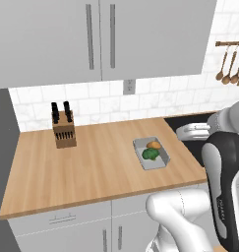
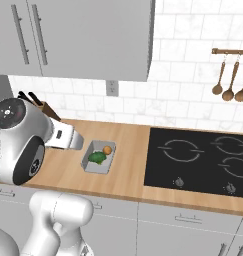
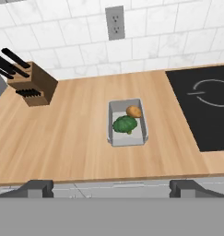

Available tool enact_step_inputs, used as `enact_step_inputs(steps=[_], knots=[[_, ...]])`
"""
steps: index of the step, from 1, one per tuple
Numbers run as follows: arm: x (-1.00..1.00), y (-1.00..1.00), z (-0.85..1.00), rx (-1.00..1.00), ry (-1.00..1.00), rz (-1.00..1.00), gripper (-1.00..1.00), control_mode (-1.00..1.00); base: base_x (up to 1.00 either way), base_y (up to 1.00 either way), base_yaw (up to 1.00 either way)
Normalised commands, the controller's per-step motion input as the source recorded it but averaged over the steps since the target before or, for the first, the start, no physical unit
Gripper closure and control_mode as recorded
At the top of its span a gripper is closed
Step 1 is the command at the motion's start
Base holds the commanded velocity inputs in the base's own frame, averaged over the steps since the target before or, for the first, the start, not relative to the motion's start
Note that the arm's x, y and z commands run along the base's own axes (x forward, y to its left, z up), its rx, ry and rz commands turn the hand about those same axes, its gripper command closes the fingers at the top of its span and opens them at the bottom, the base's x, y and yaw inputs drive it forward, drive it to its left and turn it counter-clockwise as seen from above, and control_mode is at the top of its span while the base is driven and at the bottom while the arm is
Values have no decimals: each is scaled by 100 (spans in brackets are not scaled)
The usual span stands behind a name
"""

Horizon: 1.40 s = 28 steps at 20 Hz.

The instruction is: Take the meat container that has the steak and place it on the second highest rack of the freezer. Then take the vegetable container that has the broccoli and potato and place it on the highest rack of the freezer.

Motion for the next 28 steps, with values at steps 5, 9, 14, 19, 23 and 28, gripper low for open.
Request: enact_step_inputs(steps=[5,9,14,19,23,28], knots=[[0,0,0,0,0,0,-100,100,5,0,0],[83,2,7,-2,59,0,-100,-100,0,0,0],[97,5,-31,-1,70,0,-100,-100,0,0,0],[68,0,-90,1,11,0,-100,-100,0,0,0],[65,-13,-100,0,0,0,-100,-100,0,0,0],[100,-51,-40,0,29,1,-100,-100,0,0,0]])
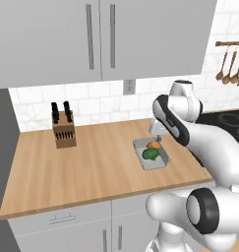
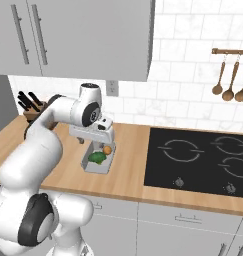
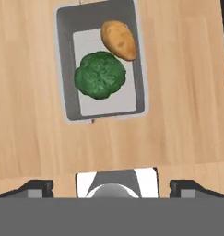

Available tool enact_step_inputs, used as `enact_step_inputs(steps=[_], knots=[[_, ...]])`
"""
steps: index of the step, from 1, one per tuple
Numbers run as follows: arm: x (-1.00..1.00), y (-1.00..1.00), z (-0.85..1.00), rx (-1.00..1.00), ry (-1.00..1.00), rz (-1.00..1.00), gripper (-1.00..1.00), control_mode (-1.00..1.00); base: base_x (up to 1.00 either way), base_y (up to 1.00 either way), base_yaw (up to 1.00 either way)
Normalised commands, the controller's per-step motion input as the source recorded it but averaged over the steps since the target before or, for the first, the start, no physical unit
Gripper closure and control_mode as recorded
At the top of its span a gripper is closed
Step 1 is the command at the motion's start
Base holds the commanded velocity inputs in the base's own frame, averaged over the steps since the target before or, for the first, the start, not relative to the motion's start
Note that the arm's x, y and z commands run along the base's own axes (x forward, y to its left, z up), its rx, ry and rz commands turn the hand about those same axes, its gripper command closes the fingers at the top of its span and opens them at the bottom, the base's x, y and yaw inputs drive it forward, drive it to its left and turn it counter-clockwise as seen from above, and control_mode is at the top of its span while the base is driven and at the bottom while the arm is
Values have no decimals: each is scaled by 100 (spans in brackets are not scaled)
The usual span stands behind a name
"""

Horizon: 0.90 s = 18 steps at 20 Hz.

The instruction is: Take the meat container that has the steak and place it on the second highest rack of the freezer. Then take the vegetable container that has the broccoli and potato and place it on the highest rack of the freezer.

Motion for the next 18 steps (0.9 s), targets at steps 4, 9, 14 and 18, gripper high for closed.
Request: enact_step_inputs(steps=[4,9,14,18], knots=[[49,-32,-61,0,4,0,-100,-100,0,0,0],[46,0,-83,0,0,0,-100,-100,0,0,0],[10,0,-56,0,0,0,-100,-100,0,0,0],[-12,-2,-19,0,-2,0,-100,-100,0,0,0]])
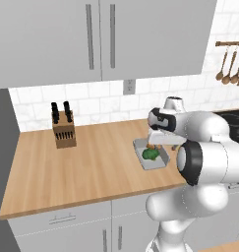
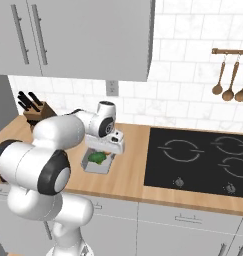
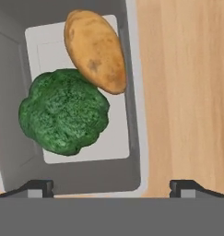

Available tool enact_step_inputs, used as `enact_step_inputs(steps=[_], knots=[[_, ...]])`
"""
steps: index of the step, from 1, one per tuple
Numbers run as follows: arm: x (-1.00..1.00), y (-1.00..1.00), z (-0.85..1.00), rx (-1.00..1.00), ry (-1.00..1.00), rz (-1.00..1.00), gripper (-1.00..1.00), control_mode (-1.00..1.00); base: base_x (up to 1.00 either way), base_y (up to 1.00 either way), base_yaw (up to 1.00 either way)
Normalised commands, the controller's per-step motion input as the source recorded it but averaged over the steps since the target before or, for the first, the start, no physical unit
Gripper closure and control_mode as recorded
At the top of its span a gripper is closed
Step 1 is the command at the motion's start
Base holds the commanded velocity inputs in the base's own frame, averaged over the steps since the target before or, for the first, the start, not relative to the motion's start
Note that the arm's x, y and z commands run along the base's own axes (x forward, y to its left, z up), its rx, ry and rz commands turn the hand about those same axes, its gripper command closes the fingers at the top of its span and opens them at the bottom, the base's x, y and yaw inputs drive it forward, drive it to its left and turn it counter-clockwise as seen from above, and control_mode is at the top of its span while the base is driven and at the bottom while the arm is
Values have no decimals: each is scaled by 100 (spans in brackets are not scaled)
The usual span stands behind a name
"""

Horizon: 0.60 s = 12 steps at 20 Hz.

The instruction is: Take the meat container that has the steak and place it on the second highest rack of the freezer. Then take the vegetable container that has the broccoli and potato and place it on the highest rack of the freezer.

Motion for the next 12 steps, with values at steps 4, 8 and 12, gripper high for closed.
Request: enact_step_inputs(steps=[4,8,12], knots=[[-4,0,-36,0,0,0,-100,-100,0,0,0],[0,-25,-26,0,0,0,-100,-100,0,0,0],[-7,-21,-1,0,0,0,-100,-100,0,0,0]])
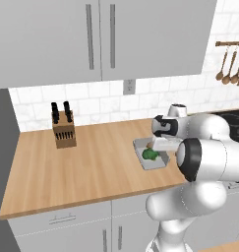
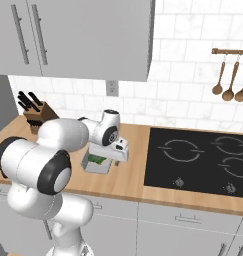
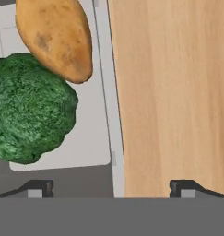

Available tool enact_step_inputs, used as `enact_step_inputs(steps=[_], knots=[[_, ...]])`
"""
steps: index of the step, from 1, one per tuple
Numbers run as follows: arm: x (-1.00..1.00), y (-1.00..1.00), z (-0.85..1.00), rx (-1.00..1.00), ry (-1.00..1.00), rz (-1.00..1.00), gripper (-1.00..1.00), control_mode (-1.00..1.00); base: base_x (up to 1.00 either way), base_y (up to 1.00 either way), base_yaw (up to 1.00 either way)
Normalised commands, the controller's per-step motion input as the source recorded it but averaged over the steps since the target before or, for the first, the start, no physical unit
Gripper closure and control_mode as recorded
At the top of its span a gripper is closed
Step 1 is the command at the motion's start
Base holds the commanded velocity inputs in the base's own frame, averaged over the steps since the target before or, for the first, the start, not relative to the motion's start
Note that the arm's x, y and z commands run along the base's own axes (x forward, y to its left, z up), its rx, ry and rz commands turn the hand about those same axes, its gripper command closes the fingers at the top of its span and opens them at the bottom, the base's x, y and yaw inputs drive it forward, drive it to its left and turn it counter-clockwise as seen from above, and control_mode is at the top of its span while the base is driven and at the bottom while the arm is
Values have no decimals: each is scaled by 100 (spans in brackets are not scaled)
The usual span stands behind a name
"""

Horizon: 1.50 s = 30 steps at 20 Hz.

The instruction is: Take the meat container that has the steak and place it on the second highest rack of the freezer. Then take the vegetable container that has the broccoli and potato and place it on the highest rack of the freezer.

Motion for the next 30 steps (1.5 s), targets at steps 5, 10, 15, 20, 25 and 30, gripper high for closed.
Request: enact_step_inputs(steps=[5,10,15,20,25,30], knots=[[0,0,-30,0,0,0,-100,-100,0,0,0],[1,0,-56,0,-3,0,-100,-100,0,0,0],[-1,0,-30,0,-6,0,-100,-100,0,0,0],[-34,-1,0,0,-9,0,-100,-100,0,0,0],[-23,0,0,0,-2,0,-100,-100,0,0,0],[0,0,-4,0,0,0,-100,-100,0,0,0]])
